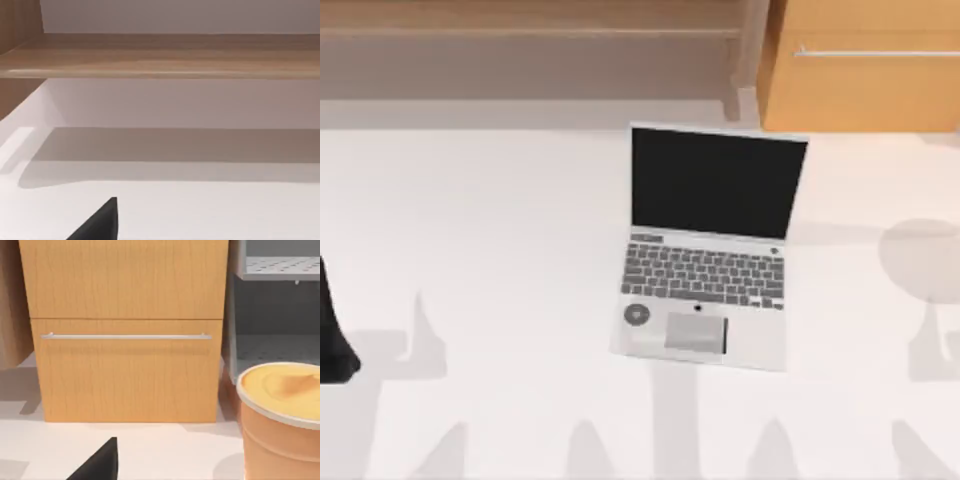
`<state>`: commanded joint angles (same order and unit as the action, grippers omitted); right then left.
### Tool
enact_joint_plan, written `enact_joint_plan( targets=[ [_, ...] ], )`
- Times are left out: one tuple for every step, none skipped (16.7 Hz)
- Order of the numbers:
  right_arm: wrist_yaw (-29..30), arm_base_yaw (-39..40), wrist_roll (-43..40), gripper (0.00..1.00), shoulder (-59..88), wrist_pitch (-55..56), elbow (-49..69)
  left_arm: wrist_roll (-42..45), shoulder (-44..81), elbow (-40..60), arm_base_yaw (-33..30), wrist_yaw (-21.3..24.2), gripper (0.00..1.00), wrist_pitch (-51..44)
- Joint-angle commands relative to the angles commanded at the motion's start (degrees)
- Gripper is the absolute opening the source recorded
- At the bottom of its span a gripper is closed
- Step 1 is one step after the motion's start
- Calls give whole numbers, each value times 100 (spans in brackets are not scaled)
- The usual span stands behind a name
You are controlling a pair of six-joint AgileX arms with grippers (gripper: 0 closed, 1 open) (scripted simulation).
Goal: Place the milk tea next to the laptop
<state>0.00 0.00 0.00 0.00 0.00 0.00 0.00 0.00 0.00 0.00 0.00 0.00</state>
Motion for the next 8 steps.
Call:
enact_joint_plan(
  targets=[
    [0,0,0,100,0,0,0,0,0,0,0,0,100,0],
    [-2,-2,-1,100,6,6,1,0,0,0,0,0,100,0],
    [-21,-25,-8,100,69,68,6,0,0,0,0,0,100,0],
    [-59,-70,-22,100,193,190,18,0,0,0,0,0,100,0],
    [-114,-135,-41,100,378,372,33,0,0,0,0,0,100,0],
    [-184,-217,-65,100,623,613,52,0,0,0,0,0,100,0],
    [-267,-313,-91,100,928,907,75,0,0,0,0,0,100,0],
    [-361,-422,-119,100,1293,1245,99,0,0,0,0,0,100,0]
  ],
)
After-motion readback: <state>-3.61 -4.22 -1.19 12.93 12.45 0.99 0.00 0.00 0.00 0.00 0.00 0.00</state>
